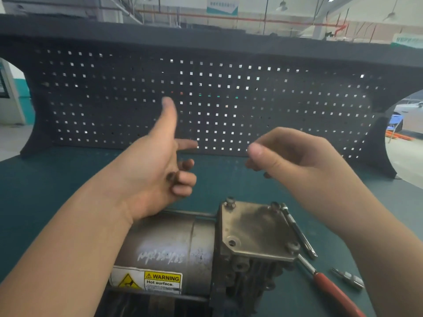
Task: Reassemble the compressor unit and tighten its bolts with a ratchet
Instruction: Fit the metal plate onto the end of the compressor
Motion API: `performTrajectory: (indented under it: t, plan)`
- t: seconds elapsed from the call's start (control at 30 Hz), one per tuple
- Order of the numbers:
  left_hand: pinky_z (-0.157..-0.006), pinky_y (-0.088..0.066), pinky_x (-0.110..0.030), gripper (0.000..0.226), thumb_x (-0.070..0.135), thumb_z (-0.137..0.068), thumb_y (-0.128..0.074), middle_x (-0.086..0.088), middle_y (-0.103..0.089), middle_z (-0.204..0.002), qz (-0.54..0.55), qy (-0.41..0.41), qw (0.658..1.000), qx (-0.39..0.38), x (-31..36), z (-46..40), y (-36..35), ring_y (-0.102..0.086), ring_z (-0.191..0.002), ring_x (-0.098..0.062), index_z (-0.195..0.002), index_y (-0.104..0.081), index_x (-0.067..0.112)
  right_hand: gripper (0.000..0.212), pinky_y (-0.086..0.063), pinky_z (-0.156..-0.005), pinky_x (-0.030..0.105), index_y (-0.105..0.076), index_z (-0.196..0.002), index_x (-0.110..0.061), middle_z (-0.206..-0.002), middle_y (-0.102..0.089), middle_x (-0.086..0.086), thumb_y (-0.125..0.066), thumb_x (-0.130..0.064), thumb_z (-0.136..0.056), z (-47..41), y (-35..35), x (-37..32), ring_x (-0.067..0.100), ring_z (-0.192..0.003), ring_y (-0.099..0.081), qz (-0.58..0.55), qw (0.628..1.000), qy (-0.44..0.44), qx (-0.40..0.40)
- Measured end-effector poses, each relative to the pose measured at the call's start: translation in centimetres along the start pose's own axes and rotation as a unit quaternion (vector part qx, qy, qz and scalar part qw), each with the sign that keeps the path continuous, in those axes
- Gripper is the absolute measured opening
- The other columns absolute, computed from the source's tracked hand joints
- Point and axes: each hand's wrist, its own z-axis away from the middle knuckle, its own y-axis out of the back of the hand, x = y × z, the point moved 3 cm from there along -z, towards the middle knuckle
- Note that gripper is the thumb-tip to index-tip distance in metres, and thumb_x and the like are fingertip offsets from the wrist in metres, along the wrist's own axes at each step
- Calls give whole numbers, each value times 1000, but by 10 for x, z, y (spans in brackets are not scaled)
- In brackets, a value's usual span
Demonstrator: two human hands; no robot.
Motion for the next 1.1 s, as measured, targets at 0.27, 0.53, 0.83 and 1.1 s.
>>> performTrajectory:
  t: [0.27, 0.53, 0.83, 1.1]
  plan:
    - [-69, -57, -22, 93, 88, -76, -29, -15, -60, -130, 270, -1, 961, -63, 13, 9, -21, -73, -92, -25, -139, -46, 21, 23, -36, -67, 10, -77, -95, -33, -77, -58, -10, -80, -34, -72, -17, -34, -42, 1, -72, -53, 96, 986, 121, -58]
    - [-65, -57, -25, 79, 74, -90, -34, -16, -65, -115, 319, -9, 938, -134, 11, 24, -38, -67, -82, -23, -129, -52, 8, 16, -40, -73, 9, -78, -92, -20, -83, -63, -9, -66, -23, -83, 0, -12, -51, 2, -78, -55, 223, 953, 191, -68]
    - [-99, -32, -16, 117, 94, -39, -59, 45, -34, -132, -519, -134, 829, -159, -17, 39, -3, -32, -129, 16, -142, -18, 59, 9, -51, -65, 15, -74, -74, -34, -70, -72, -18, -74, -26, -78, 47, -13, -28, -2, -65, -66, 15, 988, -75, -130]
    - [-103, -44, -31, 90, 88, -49, -55, 35, -55, -125, -560, -140, 810, -100, -25, 42, 0, -50, -116, 9, -130, -42, 55, 28, -41, -66, 1, -70, -68, -43, -71, -67, -31, -75, -19, -81, 44, -16, -33, -12, -71, -63, 97, 982, -55, -153]
